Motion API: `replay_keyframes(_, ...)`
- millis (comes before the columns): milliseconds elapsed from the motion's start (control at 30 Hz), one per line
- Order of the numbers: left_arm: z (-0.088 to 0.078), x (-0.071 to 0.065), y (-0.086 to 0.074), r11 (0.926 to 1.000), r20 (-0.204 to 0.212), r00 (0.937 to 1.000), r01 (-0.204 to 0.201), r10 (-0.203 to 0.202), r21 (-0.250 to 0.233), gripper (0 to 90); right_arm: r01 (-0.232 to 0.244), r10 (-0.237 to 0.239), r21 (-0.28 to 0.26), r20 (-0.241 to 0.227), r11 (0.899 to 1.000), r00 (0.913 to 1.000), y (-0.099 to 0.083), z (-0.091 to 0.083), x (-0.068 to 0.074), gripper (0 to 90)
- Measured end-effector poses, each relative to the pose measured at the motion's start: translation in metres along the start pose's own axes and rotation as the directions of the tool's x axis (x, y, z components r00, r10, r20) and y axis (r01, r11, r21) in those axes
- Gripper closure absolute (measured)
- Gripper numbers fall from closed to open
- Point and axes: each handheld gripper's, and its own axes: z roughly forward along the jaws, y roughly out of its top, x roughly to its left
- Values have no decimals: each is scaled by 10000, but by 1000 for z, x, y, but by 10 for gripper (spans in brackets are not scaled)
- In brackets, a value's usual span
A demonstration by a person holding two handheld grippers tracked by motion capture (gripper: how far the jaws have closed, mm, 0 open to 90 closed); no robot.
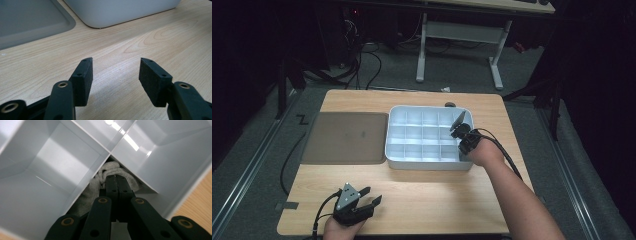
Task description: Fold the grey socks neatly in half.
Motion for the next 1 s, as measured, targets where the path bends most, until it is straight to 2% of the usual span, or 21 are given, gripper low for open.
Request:
replay_keyframes(133, 0, 1, 0, 10000, 11, 10000, 1, -1, 19, 455, 153, -155, 231, 91, 9996, 9998, 3, 11, 4, 900)
replay_keyframes(200, 0, 1, 0, 10000, 13, 10000, 17, -17, 17, 455, -76, 73, 310, 77, 9995, 9999, 3, 11, 6, 900)
replay_keyframes(233, 0, 1, 0, 10000, 9, 10000, 19, -19, 12, 455, 98, -98, 219, 30, 9997, 9999, 3, 10, 3, 900)
replay_keyframes(300, 0, 1, 0, 10000, 7, 10000, 19, -19, 6, 455, 32, -32, 99, -12, 9999, 10000, 2, 4, 2, 884)
replay_keyframes(333, 0, 1, 0, 10000, 4, 10000, 15, -15, 12, 455, -238, 238, 65, -91, 9997, 9997, 0, -2, 3, 873)
replay_keyframes(367, 0, 1, 0, 10000, -3, 10000, -13, 13, 34, 455, -37, 34, -123, -191, 9999, 9998, -2, -7, 1, 869)
replay_keyframes(400, 0, 1, 0, 10000, 2, 10000, -14, 14, 25, 455, -56, 51, -192, -247, 9998, 9997, -4, -12, 0, 869)
replay_keyframes(500, 0, 0, 0, 10000, 6, 10000, -27, 27, 6, 455, -89, 92, 80, -342, 9999, 9994, -13, -20, -2, 872)
replay_keyframes(600, 0, -1, 1, 10000, 25, 10000, -46, 46, 12, 455, -202, 229, 493, -532, 9986, 9983, -22, -13, 2, 871)
replay_keyframes(633, 0, -1, 1, 10000, 23, 10000, -39, 39, 6, 455, -169, 195, 578, -453, 9982, 9988, -23, -8, 3, 871)
replay_keyframes(767, -1, -1, 1, 10000, 40, 10000, 46, -46, -25, 455, -475, 499, 602, -386, 9971, 9980, -26, 5, 2, 890)
replay_keyframes(933, -1, -1, 1, 9999, 30, 9999, 97, -97, -71, 456, -356, 363, 183, -378, 9992, 9986, -29, 0, 0, 840)
replay_keyframes(1000, -2, -1, 1, 9999, 10, 9999, 102, -102, -63, 456, -535, 531, -74, -488, 9985, 9974, -31, -7, -1, 824)
